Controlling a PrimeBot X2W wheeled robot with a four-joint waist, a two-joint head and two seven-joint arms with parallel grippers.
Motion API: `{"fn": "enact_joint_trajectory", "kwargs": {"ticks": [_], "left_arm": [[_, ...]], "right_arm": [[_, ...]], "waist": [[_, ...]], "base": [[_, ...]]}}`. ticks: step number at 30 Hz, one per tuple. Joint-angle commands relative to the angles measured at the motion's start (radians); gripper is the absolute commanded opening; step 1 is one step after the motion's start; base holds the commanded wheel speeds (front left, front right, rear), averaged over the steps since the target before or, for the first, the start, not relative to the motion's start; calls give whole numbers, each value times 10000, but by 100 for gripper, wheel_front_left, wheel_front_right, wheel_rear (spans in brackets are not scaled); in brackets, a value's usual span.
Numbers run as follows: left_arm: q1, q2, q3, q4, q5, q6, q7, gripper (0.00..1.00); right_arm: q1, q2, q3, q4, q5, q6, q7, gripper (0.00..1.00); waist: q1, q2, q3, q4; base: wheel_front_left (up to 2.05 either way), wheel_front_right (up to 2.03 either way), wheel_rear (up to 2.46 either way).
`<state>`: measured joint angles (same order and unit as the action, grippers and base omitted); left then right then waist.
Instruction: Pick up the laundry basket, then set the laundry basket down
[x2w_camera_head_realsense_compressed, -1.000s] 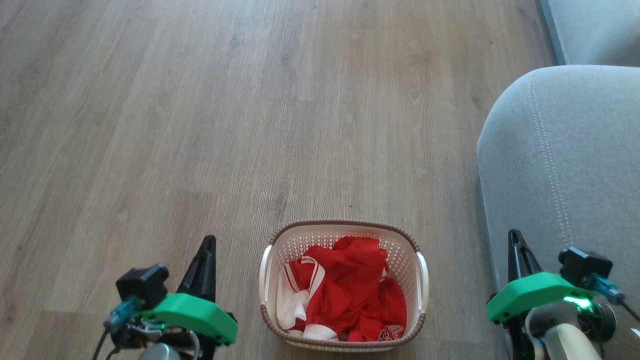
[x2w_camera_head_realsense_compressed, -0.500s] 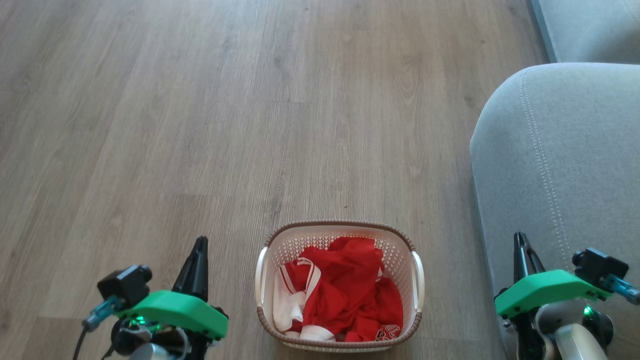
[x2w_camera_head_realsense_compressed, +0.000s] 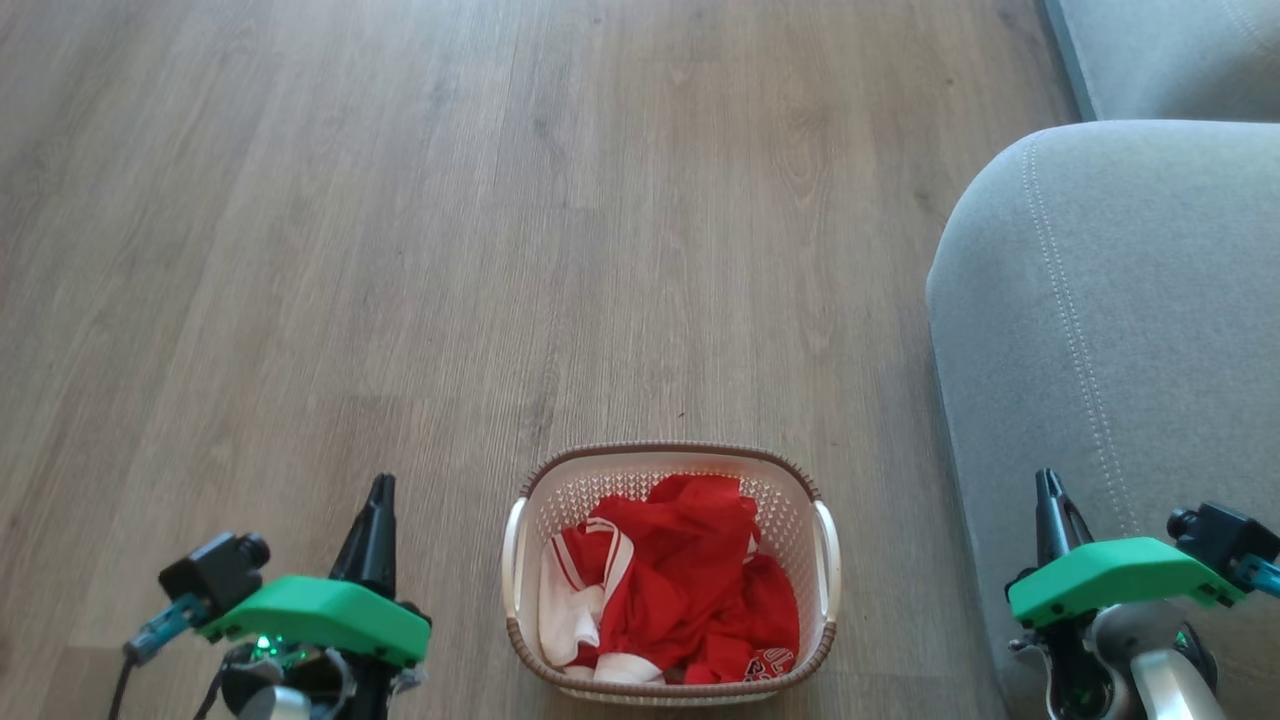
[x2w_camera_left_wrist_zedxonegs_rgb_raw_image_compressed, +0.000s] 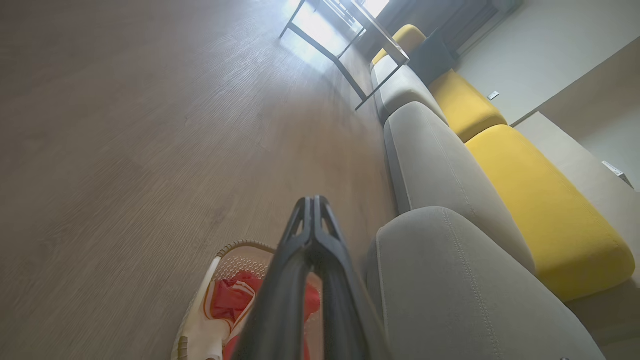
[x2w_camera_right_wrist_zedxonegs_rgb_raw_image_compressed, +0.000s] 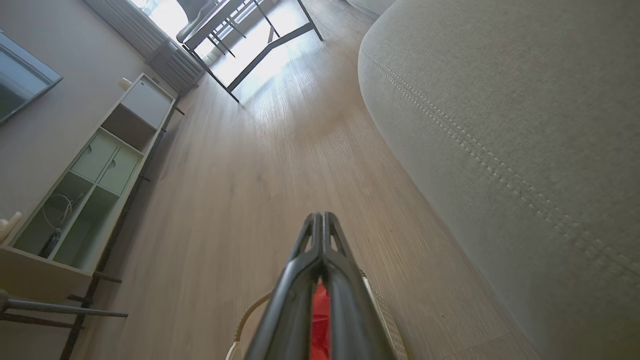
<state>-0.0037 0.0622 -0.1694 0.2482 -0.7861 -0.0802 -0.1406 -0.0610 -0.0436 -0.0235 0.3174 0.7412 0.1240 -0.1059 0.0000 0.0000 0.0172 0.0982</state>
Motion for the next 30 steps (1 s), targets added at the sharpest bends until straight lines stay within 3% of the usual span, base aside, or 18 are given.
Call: {"fn": "enact_joint_trajectory", "kwargs": {"ticks": [1,30], "left_arm": [[-615,156,299,-259,-248,-92,41,0],[-769,195,1112,-179,-3636,-258,880,0]], "right_arm": [[-431,-67,13,-382,261,27,45,0],[-446,-66,-356,-521,3651,43,910,0]], "waist": [[0,0,-2,-14],[0,0,-58,-404]], "base": [[0,0,0],[0,0,0]]}}
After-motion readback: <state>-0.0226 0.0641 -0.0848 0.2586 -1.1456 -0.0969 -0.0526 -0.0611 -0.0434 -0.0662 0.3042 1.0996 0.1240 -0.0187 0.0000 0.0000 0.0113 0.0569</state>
